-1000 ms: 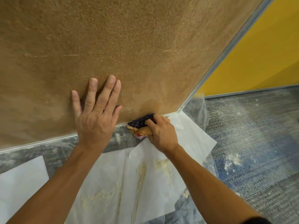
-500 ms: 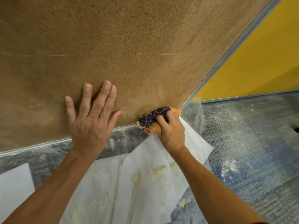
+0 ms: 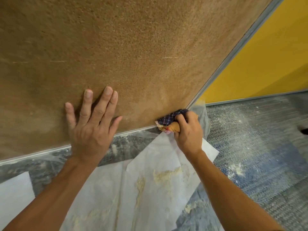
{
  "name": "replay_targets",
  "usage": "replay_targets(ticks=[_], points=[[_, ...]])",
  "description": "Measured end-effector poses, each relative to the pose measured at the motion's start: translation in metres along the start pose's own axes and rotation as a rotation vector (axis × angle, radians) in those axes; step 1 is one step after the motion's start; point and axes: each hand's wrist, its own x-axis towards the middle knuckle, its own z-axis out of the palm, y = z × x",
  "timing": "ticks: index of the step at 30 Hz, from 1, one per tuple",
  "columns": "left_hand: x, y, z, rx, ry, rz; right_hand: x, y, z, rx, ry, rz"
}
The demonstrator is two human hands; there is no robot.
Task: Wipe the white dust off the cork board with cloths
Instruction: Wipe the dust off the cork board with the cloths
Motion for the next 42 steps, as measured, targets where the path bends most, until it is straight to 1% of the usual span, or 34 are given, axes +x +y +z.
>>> replay_targets(ticks=[2, 3, 6, 8, 10, 12, 14, 17, 19, 21, 23, 24, 27, 28, 30, 32, 34, 35, 37, 40, 42], points=[[0.0, 0.001, 0.001, 0.0, -0.001, -0.002, -0.001, -0.001, 0.005, -0.006, -0.028, -0.001], [0.0, 0.001, 0.001, 0.006, -0.001, -0.004, -0.004, -0.002, 0.008, -0.018, -0.068, 0.0], [-0.002, 0.0, 0.0, -0.008, -0.006, -0.006, -0.015, -0.011, 0.019, -0.107, -0.284, 0.075], [-0.002, -0.001, 0.0, -0.009, -0.011, 0.006, -0.011, -0.019, 0.024, -0.163, -0.37, 0.157], [-0.002, -0.003, -0.001, -0.006, -0.016, 0.025, -0.006, -0.027, 0.024, -0.2, -0.383, 0.219], [-0.002, -0.003, -0.001, -0.013, -0.018, 0.026, -0.001, -0.037, 0.023, -0.221, -0.381, 0.24], [-0.002, 0.0, -0.002, -0.029, -0.028, 0.017, 0.002, -0.05, 0.023, -0.192, -0.423, 0.233], [-0.002, 0.003, -0.009, -0.079, -0.059, 0.012, 0.004, -0.073, 0.013, -0.106, -0.503, 0.162], [-0.006, 0.006, -0.016, -0.157, -0.09, -0.005, 0.0, -0.084, 0.0, -0.063, -0.505, 0.149], [-0.015, 0.014, -0.024, -0.293, -0.129, -0.026, -0.012, -0.086, -0.013, -0.016, -0.48, 0.186], [-0.027, 0.026, -0.031, -0.455, -0.2, -0.02, -0.026, -0.086, -0.027, 0.093, -0.458, 0.206], [-0.035, 0.033, -0.032, -0.533, -0.253, -0.015, -0.031, -0.085, -0.036, 0.188, -0.442, 0.215], [-0.05, 0.053, -0.035, -0.732, -0.514, -0.03, -0.039, -0.078, -0.064, 0.532, -0.418, 0.309], [-0.05, 0.059, -0.037, -0.788, -0.561, -0.062, -0.041, -0.075, -0.072, 0.625, -0.417, 0.354], [-0.044, 0.071, -0.043, -0.939, -0.597, -0.205, -0.044, -0.072, -0.08, 0.773, -0.385, 0.526], [-0.034, 0.082, -0.046, -1.035, -0.678, -0.384, -0.046, -0.075, -0.077, 0.881, -0.236, 0.714], [-0.024, 0.092, -0.046, -0.995, -0.772, -0.477, -0.048, -0.083, -0.071, 0.927, -0.112, 0.788], [-0.023, 0.097, -0.044, -0.973, -0.791, -0.504, -0.048, -0.089, -0.068, 0.956, -0.099, 0.778], [-0.018, 0.105, -0.043, -0.989, -0.89, -0.551, -0.047, -0.1, -0.063, 0.969, -0.172, 0.723], [-0.017, 0.108, -0.048, -1.142, -1.137, -0.568, -0.045, -0.101, -0.055, 0.763, -0.289, 0.596], [-0.025, 0.102, -0.052, -1.315, -1.172, -0.574, -0.037, -0.094, -0.053, 0.665, -0.315, 0.556]])
